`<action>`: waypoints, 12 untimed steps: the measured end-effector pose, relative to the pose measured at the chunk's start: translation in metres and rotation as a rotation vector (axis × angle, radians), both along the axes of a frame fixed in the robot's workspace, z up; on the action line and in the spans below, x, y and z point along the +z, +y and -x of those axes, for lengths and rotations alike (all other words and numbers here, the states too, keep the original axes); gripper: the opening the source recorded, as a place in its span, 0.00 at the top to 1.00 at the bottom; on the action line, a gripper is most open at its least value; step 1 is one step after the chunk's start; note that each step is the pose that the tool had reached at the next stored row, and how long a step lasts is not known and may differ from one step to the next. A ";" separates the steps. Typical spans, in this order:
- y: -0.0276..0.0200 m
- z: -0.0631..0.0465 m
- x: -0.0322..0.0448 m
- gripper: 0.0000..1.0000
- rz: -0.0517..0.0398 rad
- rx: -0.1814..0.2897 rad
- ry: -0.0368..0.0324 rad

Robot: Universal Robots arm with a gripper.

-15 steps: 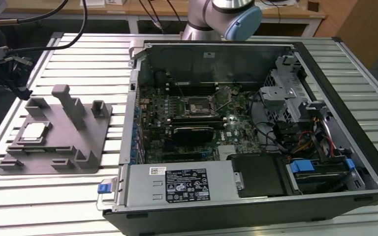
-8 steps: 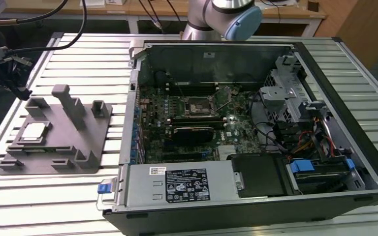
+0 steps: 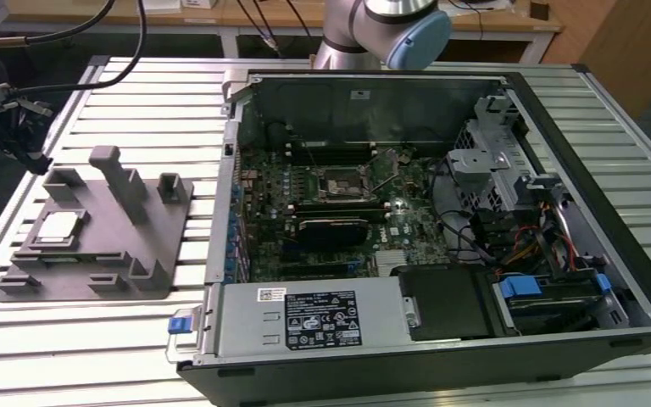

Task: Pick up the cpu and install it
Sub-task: 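Pick up the cpu and move it towards the insertion slot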

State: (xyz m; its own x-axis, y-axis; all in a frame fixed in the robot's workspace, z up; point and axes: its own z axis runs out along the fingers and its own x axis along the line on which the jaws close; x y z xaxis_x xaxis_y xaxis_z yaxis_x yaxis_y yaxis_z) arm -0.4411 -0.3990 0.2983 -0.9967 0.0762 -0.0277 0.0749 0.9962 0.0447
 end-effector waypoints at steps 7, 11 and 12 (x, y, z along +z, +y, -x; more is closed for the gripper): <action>0.0000 0.002 -0.0049 0.89 0.0001 0.000 0.0002; 0.0000 0.003 -0.0084 0.89 0.0001 0.000 0.0001; 0.0000 0.004 -0.0093 0.89 0.0001 0.000 0.0002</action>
State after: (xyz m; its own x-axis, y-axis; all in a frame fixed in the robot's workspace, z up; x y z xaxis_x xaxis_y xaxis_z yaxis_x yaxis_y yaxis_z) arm -0.4447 -0.3989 0.2891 -0.9967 0.0763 -0.0275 0.0750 0.9962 0.0446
